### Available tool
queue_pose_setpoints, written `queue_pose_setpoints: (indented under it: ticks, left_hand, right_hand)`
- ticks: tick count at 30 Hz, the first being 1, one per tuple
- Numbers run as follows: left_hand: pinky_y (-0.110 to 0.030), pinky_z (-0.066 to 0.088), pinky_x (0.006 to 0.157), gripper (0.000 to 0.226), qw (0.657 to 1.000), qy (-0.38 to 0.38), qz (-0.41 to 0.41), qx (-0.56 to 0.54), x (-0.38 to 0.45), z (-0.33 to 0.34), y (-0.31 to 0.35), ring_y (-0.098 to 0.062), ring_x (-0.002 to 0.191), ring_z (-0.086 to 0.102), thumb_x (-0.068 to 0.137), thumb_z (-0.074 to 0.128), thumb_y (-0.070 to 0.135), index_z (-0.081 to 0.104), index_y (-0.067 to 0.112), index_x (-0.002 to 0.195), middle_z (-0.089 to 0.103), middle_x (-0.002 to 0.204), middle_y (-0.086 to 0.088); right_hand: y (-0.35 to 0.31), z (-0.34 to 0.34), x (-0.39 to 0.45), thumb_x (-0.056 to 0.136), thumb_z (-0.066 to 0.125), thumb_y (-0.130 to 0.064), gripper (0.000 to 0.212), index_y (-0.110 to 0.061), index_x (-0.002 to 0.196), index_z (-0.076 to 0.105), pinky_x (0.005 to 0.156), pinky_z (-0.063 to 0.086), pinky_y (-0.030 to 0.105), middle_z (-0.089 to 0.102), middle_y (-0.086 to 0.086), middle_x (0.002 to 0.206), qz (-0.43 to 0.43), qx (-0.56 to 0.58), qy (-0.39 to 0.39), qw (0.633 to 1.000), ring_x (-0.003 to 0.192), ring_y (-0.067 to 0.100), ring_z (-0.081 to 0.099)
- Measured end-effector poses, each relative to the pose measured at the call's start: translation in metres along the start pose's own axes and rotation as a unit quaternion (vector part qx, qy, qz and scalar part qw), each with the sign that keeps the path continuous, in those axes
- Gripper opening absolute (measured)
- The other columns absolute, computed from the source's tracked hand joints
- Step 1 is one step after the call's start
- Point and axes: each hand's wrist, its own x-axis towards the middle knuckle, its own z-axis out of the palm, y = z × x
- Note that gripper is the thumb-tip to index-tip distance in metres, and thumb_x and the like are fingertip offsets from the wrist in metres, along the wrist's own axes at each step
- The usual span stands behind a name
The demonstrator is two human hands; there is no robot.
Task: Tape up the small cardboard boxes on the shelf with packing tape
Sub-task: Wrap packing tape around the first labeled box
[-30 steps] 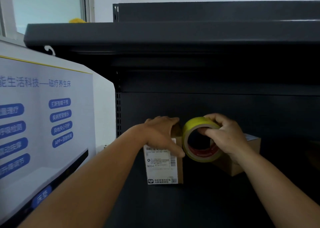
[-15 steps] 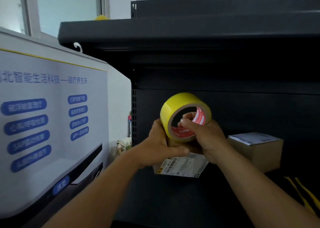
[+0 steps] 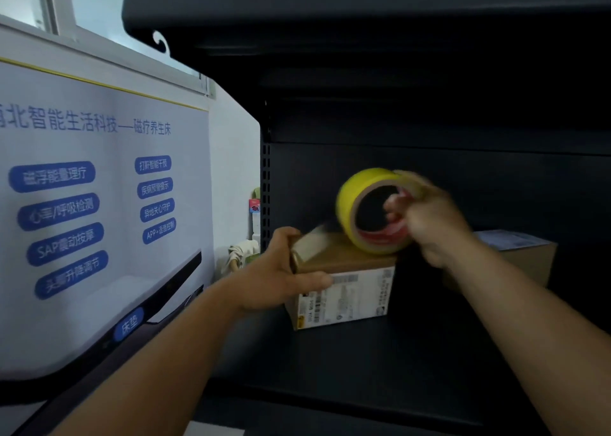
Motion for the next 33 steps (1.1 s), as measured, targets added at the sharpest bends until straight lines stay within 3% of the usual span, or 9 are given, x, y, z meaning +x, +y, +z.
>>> queue_pose_setpoints:
  ticks: [4,8,10,13,17,21,25,29,33]
  left_hand:
    - [-0.026,0.057,0.075,0.082,1.0,-0.016,-0.004,0.012,-0.007,-0.006,0.006,-0.014,0.096,0.07,0.075,0.075,0.02,0.017,0.024,0.133,0.064,0.11,-0.009]
    - [-0.034,0.058,0.081,0.086,1.0,-0.027,-0.002,0.0,-0.006,-0.003,0.007,-0.018,0.099,0.069,0.068,0.077,0.025,0.02,0.022,0.132,0.063,0.112,-0.011]
    - [-0.035,0.058,0.082,0.086,0.999,-0.033,-0.002,-0.004,-0.006,-0.003,0.006,-0.02,0.1,0.069,0.067,0.077,0.025,0.021,0.021,0.131,0.063,0.113,-0.013]
    - [-0.028,0.057,0.076,0.086,1.0,-0.027,-0.003,0.0,-0.007,-0.003,0.007,-0.016,0.096,0.069,0.066,0.076,0.026,0.021,0.021,0.132,0.063,0.11,-0.01]
    - [-0.03,0.057,0.078,0.088,1.0,-0.029,-0.006,0.005,-0.006,-0.005,0.004,-0.016,0.099,0.069,0.068,0.081,0.03,0.021,0.022,0.132,0.063,0.111,-0.009]
    - [-0.029,0.057,0.077,0.087,0.999,-0.03,-0.011,0.004,-0.005,-0.006,0.004,-0.015,0.098,0.069,0.068,0.081,0.03,0.022,0.024,0.131,0.061,0.112,-0.008]
    - [-0.027,0.056,0.076,0.085,0.999,-0.031,-0.01,-0.005,-0.004,-0.007,0.003,-0.015,0.098,0.069,0.069,0.083,0.029,0.024,0.023,0.131,0.063,0.111,-0.01]
    - [-0.027,0.056,0.078,0.084,0.999,-0.037,-0.006,0.002,-0.002,-0.007,0.001,-0.015,0.1,0.068,0.065,0.081,0.031,0.027,0.024,0.128,0.064,0.112,-0.01]
    - [-0.026,0.056,0.076,0.08,0.999,-0.033,-0.008,0.009,-0.001,-0.007,0.001,-0.013,0.099,0.068,0.065,0.079,0.031,0.028,0.025,0.127,0.064,0.111,-0.01]
  right_hand:
    - [0.002,-0.039,0.01,0.084,0.058,0.0,0.046,-0.044,0.088,0.071,0.089,0.05,0.033,0.065,-0.005,0.112,-0.021,-0.084,-0.012,0.996,0.104,0.018,0.059]
    - [0.001,-0.044,0.008,0.084,0.057,0.002,0.047,-0.044,0.086,0.069,0.099,0.046,0.039,0.064,-0.013,0.106,-0.035,-0.11,-0.02,0.993,0.109,0.017,0.056]
    - [-0.001,-0.046,0.008,0.083,0.056,0.004,0.048,-0.042,0.087,0.068,0.096,0.047,0.034,0.063,-0.018,0.095,-0.04,-0.12,-0.018,0.992,0.103,0.014,0.056]
    - [-0.001,-0.052,0.008,0.084,0.058,0.004,0.046,-0.04,0.092,0.067,0.084,0.044,0.024,0.062,-0.011,0.101,-0.036,-0.162,-0.034,0.986,0.097,0.01,0.055]
    - [0.007,-0.058,0.007,0.085,0.058,0.002,0.043,-0.037,0.099,0.068,0.084,0.044,0.026,0.059,-0.011,0.109,-0.016,-0.169,-0.051,0.984,0.103,0.013,0.054]
    - [0.007,-0.059,0.01,0.085,0.057,0.001,0.043,-0.04,0.095,0.067,0.081,0.043,0.026,0.059,-0.012,0.105,-0.007,-0.183,-0.065,0.981,0.101,0.012,0.053]
    - [0.011,-0.062,0.011,0.086,0.056,0.001,0.045,-0.042,0.092,0.066,0.088,0.046,0.03,0.06,-0.013,0.1,-0.002,-0.227,-0.093,0.969,0.1,0.013,0.055]
    - [0.017,-0.065,0.009,0.087,0.055,0.001,0.044,-0.042,0.092,0.065,0.08,0.044,0.024,0.06,-0.02,0.091,0.016,-0.225,-0.102,0.969,0.093,0.009,0.057]
    - [0.026,-0.063,0.004,0.087,0.053,0.002,0.044,-0.039,0.092,0.066,0.07,0.044,0.016,0.064,-0.014,0.092,0.029,-0.22,-0.102,0.97,0.089,0.007,0.059]
